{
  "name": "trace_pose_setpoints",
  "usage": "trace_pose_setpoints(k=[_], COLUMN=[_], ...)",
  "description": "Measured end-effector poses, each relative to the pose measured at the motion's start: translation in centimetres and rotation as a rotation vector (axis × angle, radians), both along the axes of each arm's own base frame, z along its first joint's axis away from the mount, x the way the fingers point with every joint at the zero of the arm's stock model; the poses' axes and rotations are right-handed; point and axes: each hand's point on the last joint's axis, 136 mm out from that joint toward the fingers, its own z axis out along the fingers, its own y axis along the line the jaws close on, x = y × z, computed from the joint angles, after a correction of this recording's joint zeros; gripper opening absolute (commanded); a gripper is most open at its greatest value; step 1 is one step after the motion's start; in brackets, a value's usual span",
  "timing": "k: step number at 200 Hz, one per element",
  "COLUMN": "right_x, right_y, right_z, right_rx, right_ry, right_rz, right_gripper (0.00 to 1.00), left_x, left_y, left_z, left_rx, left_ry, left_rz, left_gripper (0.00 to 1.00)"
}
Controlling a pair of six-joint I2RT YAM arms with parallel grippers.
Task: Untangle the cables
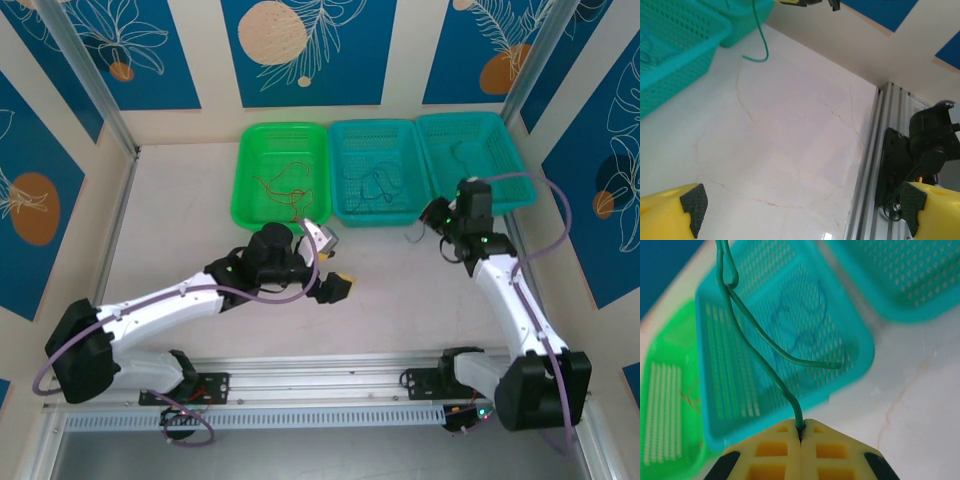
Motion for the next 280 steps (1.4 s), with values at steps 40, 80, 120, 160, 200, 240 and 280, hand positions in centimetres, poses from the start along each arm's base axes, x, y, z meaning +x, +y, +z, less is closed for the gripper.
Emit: trace_pose_setpoints(k=[40, 80, 120, 160, 200, 240, 280], right_x=[5.4, 10.8, 16.0, 14.7, 7.8, 1.6, -0.5], right_y=[-5.8, -10.2, -13.5, -10.1, -2.7, 1.9, 0.9], right_z=[1.6, 1.4, -0.3, -1.7, -2.3, -1.5, -5.4], right_rx=[0.048, 0.021, 0.032, 0.004, -0.105, -0.302, -0.477], right_ry=[-0.060, -0.073, -0.018, 0.043, 0.058, -0.075, -0.103], right_rz=[-0.153, -0.252, -0.289, -0.206, -0.041, 0.100, 0.116], right_gripper=[0.00, 0.01, 0.49, 0.54, 0.56, 0.59, 0.72], left_x=[0.0, -0.3, 0.0, 2.4, 6.4, 8.8, 10.1], left_y=[1.9, 3.8, 6.5, 9.6, 16.0, 26.3, 32.2], left_z=[1.8, 1.2, 0.6, -1.2, -1.2, -1.9, -4.1], left_rx=[-0.024, 0.020, 0.067, 0.194, 0.241, 0.297, 0.429], left_ry=[-0.055, -0.052, -0.072, -0.100, -0.154, -0.223, -0.279], left_rz=[0.062, 0.116, 0.213, 0.403, 0.693, 1.057, 1.241], left_gripper=[1.00, 1.00, 1.00, 1.00, 1.00, 1.00, 1.00])
